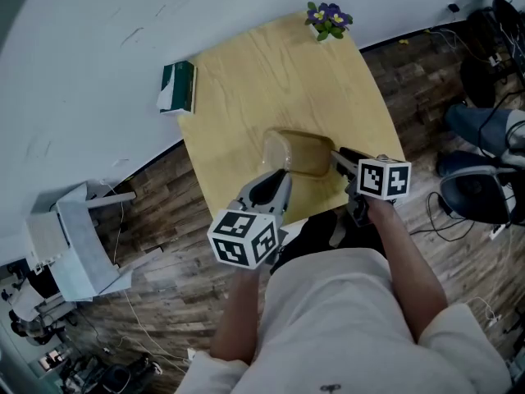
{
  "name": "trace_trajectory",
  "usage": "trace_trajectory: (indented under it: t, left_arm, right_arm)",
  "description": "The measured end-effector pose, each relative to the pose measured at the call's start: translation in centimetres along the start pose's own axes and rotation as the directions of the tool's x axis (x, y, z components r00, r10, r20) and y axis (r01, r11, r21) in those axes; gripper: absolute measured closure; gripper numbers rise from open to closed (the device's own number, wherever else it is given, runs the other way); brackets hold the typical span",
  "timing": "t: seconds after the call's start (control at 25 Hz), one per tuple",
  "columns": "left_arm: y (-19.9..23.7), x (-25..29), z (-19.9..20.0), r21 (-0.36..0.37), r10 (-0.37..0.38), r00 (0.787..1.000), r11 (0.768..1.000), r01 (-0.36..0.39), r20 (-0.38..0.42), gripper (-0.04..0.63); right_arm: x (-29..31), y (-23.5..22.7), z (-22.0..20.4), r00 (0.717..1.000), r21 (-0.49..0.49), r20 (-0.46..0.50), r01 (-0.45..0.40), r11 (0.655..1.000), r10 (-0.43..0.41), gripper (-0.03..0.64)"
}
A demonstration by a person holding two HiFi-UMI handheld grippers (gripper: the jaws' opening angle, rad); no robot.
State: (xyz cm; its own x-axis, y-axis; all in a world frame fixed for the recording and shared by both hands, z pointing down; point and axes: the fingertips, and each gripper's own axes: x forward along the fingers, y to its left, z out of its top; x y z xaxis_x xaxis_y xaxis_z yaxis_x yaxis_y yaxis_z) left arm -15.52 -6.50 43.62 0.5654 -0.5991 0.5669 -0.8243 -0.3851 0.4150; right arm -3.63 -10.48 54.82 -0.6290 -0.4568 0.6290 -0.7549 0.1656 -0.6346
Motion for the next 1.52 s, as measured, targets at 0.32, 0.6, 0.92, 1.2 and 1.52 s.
trace_trajectory:
  t: [0.32,0.6,0.92,1.2,1.52]
  left_arm:
    - [0.0,-1.8,1.3,-0.008,0.051,0.996,0.999,-0.051,0.072,0.563]
    - [-1.0,-3.1,1.9,-0.045,0.127,0.984,0.992,-0.122,0.121,0.563]
    - [-4.1,-4.3,1.5,-0.093,0.234,0.958,0.971,-0.221,0.167,0.563]
    - [-7.6,-5.4,0.3,-0.145,0.325,0.922,0.943,-0.299,0.211,0.565]
    - [-11.6,-7.0,-1.8,-0.188,0.411,0.878,0.909,-0.373,0.244,0.565]
  right_arm:
    - [-3.2,1.9,2.3,0.998,-0.103,0.056,-0.016,0.995,0.022,0.485]
    - [-6.3,5.1,4.4,0.993,-0.258,0.079,-0.062,0.964,0.085,0.518]
    - [-10.5,7.4,4.4,0.988,-0.464,0.046,-0.112,0.879,0.15,0.574]
    - [-14.2,7.6,4.3,0.979,-0.579,0.011,-0.159,0.8,0.203,0.586]
    - [-18.0,7.4,3.4,0.967,-0.633,-0.014,-0.206,0.746,0.256,0.6]
